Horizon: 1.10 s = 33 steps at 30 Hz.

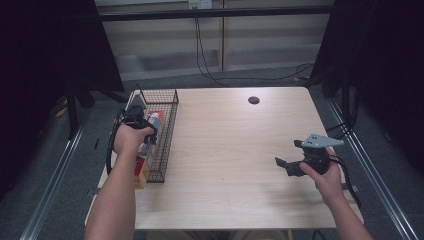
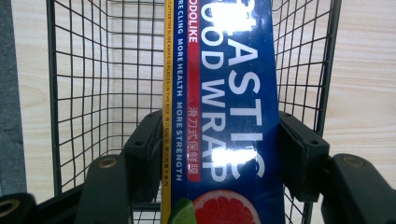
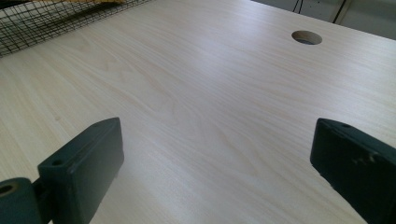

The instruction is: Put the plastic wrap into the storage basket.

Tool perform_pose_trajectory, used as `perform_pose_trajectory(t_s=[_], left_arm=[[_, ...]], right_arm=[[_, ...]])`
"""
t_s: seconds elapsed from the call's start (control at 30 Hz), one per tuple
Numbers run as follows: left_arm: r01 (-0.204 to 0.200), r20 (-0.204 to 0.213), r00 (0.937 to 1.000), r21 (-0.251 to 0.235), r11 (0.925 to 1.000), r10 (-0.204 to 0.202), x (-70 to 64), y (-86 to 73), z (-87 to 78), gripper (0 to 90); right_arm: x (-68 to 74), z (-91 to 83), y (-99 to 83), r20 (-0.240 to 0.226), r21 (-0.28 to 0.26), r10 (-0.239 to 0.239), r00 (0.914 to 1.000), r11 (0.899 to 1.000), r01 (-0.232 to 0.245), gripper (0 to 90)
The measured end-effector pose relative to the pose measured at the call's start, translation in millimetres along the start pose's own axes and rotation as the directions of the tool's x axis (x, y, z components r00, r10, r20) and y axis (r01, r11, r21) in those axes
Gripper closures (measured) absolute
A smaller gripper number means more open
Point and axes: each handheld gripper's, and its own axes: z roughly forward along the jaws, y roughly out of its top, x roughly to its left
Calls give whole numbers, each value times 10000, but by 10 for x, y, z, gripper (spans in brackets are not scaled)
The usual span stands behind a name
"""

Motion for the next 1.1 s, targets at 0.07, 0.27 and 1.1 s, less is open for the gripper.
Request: perform_pose_trajectory(t_s=[0.07, 0.27, 1.1], left_arm=[[23, 0, 10000, -52, 10000, -23, 0, -2, 2, 403], [93, 130, 9999, -49, 9999, -93, 16, -4, -4, 393], [393, 839, 9959, -800, 9960, -325, 132, -54, -119, 232]], right_arm=[[-3, -2, 1, 2, -4, 6, 10000, 10000, -6, 25], [-9, 0, 1, -26, -27, -5, 10000, 10000, 5, 25], [-2, 26, 16, -37, -30, 43, 10000, 10000, -43, 26]])
